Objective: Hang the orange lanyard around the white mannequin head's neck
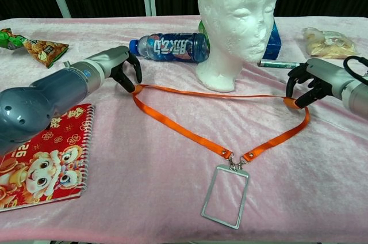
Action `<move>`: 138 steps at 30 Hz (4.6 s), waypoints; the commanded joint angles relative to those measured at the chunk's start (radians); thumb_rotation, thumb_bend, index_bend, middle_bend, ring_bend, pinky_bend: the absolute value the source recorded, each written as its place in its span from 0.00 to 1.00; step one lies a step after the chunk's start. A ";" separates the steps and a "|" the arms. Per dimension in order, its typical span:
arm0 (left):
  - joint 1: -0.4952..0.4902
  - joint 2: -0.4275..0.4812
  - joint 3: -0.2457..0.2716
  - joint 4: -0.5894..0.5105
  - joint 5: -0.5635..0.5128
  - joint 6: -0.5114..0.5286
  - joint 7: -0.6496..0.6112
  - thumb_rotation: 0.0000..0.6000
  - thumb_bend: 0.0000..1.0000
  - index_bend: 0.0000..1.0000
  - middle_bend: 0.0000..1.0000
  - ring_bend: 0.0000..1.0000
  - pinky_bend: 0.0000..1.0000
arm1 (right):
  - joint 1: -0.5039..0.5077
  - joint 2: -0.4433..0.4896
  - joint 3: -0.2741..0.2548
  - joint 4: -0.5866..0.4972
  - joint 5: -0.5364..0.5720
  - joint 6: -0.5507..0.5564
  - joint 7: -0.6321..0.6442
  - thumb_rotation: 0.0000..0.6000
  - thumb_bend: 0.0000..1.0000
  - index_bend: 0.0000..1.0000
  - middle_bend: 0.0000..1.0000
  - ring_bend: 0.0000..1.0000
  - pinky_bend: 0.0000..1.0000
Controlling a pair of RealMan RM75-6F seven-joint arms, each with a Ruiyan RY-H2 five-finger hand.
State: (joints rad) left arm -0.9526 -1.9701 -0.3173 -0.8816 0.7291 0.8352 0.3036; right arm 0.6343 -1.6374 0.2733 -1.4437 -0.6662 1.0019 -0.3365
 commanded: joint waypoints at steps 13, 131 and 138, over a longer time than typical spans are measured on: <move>0.002 -0.034 -0.013 0.012 0.032 0.011 0.011 1.00 0.42 0.62 0.15 0.00 0.00 | -0.003 0.015 0.004 -0.018 -0.017 0.001 0.018 1.00 0.46 0.66 0.11 0.15 0.15; -0.018 0.173 -0.297 -0.157 0.250 0.125 -0.774 1.00 0.38 0.57 0.18 0.00 0.00 | 0.348 0.526 0.220 0.019 0.279 -0.385 0.417 1.00 0.48 0.68 0.13 0.15 0.15; -0.041 0.140 -0.301 -0.072 0.235 0.097 -0.796 1.00 0.38 0.57 0.18 0.00 0.00 | 0.388 0.486 0.191 0.118 0.312 -0.421 0.409 1.00 0.48 0.68 0.13 0.15 0.15</move>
State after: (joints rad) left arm -0.9858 -1.8198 -0.6164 -0.9722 0.9678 0.9403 -0.4844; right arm 1.0099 -1.1380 0.4758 -1.3479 -0.3652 0.5933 0.0769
